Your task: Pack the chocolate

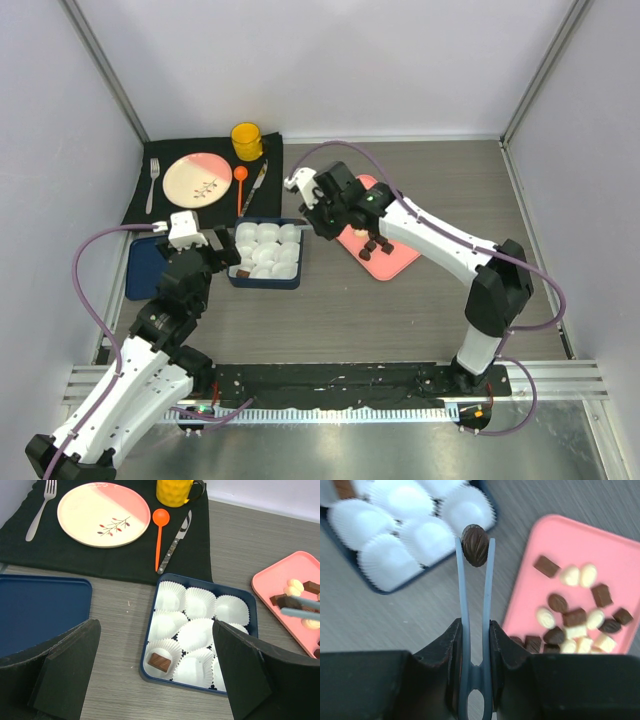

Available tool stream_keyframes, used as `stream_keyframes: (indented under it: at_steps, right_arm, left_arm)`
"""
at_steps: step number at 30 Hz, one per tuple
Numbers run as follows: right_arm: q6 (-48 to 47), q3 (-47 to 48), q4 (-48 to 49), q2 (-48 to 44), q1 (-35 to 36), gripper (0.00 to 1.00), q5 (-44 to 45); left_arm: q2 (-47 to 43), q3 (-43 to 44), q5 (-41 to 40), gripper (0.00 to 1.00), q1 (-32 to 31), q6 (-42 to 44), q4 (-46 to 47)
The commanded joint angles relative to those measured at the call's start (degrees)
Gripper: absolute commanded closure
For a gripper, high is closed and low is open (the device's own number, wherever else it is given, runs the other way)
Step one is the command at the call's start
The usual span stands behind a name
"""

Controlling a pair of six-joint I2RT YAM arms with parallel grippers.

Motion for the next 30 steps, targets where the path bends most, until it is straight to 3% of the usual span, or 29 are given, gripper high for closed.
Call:
stream_keyframes:
  at_steps: [1, 11, 30]
  right_arm:
    - [3.4, 3.6, 3.5, 0.7, 4.5, 0.84, -4.9]
    - [5.5, 6.0, 6.1, 8.4, 10.9, 0.84, -8.3]
    - [5.8, 5.1, 6.9, 13.2, 11.5, 0.77, -10.8]
  left_arm:
    - [0.1, 2.3, 0.3, 0.0, 0.0, -0.9, 1.3]
    - [-0.6, 2.3, -0.2, 0.0, 0.0, -0.9, 1.2]
    - [-0.5, 2.4, -0.2, 0.0, 0.0, -0.9, 1.2]
